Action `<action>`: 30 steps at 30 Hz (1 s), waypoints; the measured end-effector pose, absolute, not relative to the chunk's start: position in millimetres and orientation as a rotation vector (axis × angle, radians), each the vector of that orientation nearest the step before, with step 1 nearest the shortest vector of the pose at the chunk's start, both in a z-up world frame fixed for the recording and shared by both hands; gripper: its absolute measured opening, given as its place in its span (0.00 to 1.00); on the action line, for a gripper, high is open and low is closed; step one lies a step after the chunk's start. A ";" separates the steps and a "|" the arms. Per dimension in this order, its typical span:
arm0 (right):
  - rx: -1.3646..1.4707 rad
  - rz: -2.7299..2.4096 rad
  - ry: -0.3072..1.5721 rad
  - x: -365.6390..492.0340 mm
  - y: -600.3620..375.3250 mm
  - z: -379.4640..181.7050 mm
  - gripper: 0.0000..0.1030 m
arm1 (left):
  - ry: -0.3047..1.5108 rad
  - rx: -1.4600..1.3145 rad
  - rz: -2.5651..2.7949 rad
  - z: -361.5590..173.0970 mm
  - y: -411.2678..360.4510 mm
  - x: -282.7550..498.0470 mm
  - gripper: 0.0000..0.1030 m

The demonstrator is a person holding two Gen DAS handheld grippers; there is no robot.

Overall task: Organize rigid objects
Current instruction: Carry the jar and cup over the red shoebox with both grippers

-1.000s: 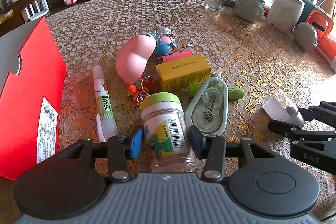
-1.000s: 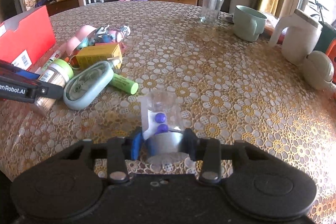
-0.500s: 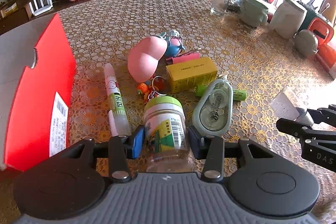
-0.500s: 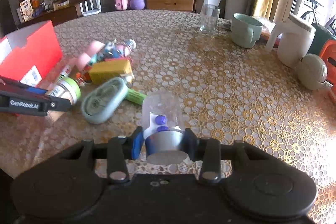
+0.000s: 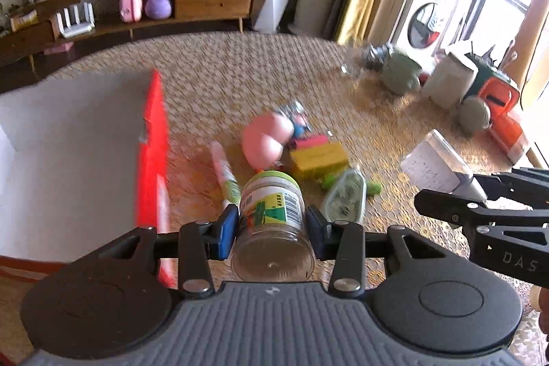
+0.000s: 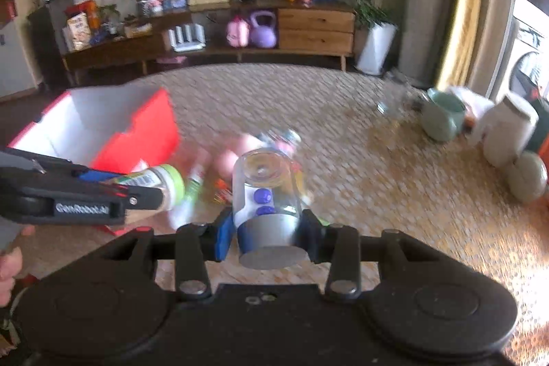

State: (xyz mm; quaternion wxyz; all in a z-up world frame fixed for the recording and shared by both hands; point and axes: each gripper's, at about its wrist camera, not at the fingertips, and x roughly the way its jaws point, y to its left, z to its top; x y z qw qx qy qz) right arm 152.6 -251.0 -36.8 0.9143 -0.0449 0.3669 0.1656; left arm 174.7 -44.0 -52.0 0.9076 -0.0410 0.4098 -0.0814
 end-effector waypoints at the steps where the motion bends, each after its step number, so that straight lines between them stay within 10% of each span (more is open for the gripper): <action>1: -0.098 0.351 0.746 153.3 -244.6 -31.5 0.39 | 0.838 -0.073 -0.156 -49.2 -40.0 174.2 0.41; 15: -0.190 0.509 0.729 182.0 -122.9 -6.5 0.39 | 0.740 -0.149 -0.017 2.6 74.1 181.4 0.41; 30: -0.259 0.602 0.912 234.1 9.8 -65.4 0.39 | 0.888 -0.160 0.151 -56.7 187.5 227.6 0.41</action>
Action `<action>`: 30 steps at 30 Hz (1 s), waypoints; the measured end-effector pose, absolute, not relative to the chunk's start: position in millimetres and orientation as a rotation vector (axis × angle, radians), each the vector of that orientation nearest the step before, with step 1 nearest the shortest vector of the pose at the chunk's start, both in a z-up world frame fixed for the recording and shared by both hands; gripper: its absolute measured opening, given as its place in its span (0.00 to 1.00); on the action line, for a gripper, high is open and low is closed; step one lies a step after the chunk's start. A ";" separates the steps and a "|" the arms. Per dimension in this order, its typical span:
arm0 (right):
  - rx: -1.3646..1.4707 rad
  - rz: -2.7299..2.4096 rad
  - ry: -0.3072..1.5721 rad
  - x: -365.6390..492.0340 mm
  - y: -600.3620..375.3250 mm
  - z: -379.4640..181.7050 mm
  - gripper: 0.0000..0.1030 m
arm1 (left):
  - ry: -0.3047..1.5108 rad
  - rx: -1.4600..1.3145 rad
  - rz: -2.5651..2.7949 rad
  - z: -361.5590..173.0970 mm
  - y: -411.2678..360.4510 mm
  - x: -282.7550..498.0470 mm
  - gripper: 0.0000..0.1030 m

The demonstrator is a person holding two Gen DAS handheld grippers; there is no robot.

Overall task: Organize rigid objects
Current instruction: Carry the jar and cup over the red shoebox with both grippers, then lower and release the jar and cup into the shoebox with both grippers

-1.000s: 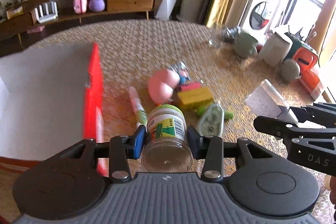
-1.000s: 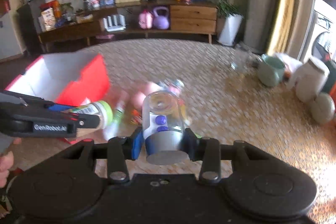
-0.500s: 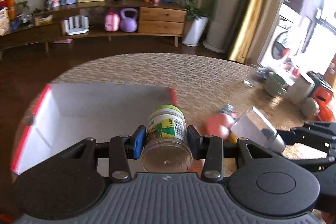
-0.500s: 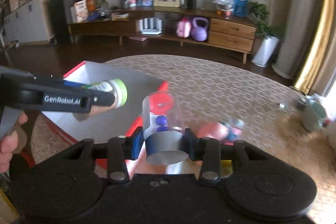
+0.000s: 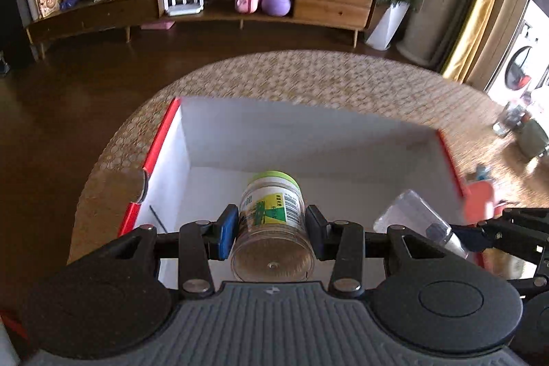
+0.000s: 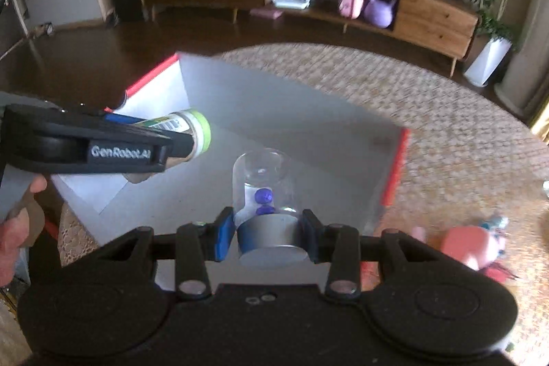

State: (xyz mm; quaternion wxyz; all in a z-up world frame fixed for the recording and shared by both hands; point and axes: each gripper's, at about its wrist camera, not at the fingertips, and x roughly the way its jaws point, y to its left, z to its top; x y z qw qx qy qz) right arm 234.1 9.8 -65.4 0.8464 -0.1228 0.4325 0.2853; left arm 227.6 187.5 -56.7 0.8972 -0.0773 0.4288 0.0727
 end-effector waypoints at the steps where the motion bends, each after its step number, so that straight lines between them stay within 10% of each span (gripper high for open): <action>1: -0.272 0.600 0.919 236.7 15.8 -69.6 0.39 | 0.895 -0.157 0.153 -61.0 189.0 228.6 0.41; 30: -0.338 0.545 1.184 262.8 49.7 -118.7 0.45 | 1.198 -0.120 0.102 -109.6 203.4 256.9 0.41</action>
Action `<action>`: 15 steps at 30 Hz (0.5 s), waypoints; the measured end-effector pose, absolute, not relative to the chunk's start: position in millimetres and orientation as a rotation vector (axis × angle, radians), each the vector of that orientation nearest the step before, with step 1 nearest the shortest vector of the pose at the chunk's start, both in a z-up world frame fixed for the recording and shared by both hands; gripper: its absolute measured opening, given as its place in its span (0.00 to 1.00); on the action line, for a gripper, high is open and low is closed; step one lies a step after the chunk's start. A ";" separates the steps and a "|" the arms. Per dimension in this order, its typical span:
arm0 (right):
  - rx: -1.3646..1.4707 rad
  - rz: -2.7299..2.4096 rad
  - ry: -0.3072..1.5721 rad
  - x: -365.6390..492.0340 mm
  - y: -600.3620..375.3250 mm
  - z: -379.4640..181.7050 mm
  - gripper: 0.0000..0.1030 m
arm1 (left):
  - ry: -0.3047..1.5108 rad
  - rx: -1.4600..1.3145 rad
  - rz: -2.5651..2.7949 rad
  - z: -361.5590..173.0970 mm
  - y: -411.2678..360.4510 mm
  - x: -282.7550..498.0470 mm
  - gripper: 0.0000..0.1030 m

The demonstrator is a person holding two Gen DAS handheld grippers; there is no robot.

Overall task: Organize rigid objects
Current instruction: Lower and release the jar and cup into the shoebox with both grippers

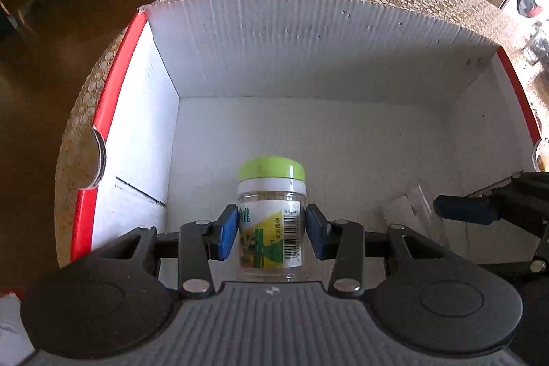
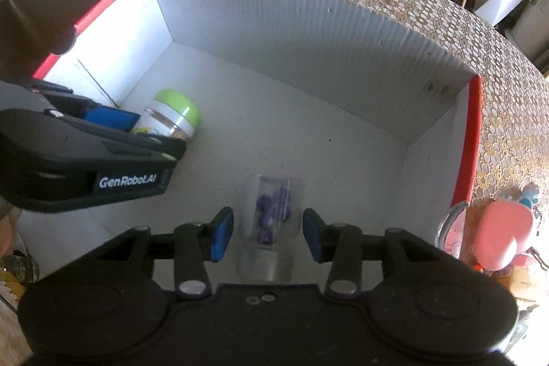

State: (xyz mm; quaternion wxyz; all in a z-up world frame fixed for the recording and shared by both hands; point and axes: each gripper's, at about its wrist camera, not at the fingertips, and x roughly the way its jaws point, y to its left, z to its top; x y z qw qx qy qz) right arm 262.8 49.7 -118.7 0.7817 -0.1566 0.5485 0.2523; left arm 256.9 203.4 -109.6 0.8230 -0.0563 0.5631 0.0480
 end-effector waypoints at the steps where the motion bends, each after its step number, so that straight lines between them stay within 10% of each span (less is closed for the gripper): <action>1: -0.333 0.549 1.174 261.2 48.0 -116.8 0.45 | 1.187 -0.127 0.100 -108.2 204.1 254.7 0.41; 15: -0.209 0.601 1.062 242.0 13.8 -67.0 0.46 | 1.059 -0.112 0.119 -61.2 186.7 223.2 0.41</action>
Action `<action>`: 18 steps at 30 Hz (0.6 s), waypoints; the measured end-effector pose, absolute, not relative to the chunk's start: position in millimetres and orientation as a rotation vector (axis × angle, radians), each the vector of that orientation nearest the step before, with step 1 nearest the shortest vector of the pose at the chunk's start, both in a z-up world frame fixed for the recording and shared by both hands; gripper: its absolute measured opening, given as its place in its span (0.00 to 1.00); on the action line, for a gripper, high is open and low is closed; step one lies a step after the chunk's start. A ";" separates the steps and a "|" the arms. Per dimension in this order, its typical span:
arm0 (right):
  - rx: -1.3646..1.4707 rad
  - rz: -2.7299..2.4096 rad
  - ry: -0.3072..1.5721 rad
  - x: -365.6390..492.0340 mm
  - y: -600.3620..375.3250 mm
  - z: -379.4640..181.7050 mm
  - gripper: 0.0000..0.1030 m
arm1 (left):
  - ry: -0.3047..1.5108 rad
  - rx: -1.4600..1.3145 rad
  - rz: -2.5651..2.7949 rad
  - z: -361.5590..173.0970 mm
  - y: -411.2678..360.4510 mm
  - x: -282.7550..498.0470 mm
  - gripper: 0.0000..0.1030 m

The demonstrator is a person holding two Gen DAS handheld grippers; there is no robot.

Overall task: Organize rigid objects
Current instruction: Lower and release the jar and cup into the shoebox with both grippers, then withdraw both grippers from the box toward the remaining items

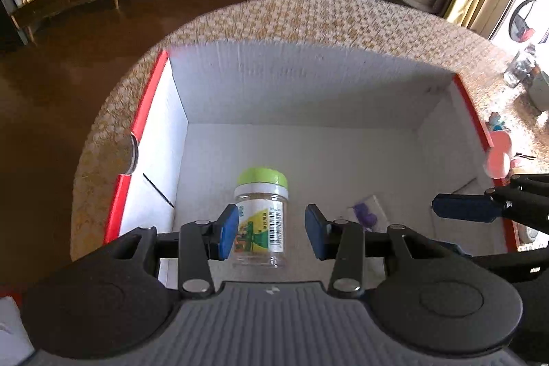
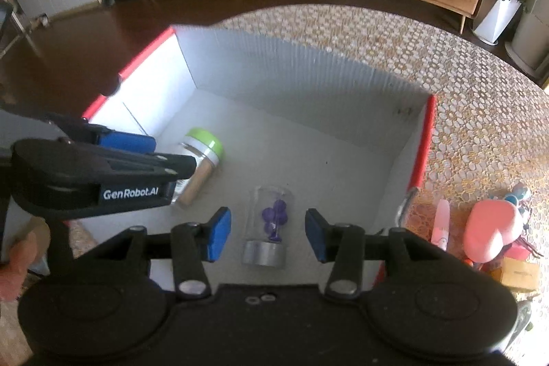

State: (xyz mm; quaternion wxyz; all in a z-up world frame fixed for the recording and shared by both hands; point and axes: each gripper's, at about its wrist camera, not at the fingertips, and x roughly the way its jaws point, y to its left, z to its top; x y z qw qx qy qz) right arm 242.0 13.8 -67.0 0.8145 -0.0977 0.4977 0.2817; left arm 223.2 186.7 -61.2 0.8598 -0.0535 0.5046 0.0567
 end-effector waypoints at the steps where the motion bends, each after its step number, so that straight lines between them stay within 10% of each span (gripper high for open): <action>1: -0.199 0.605 1.053 240.3 10.4 -62.7 0.47 | 1.046 -0.103 0.122 -56.1 183.3 218.9 0.41; 18: -0.087 0.680 0.862 183.7 -58.3 -5.2 0.62 | 0.838 -0.073 0.116 1.4 142.3 168.9 0.53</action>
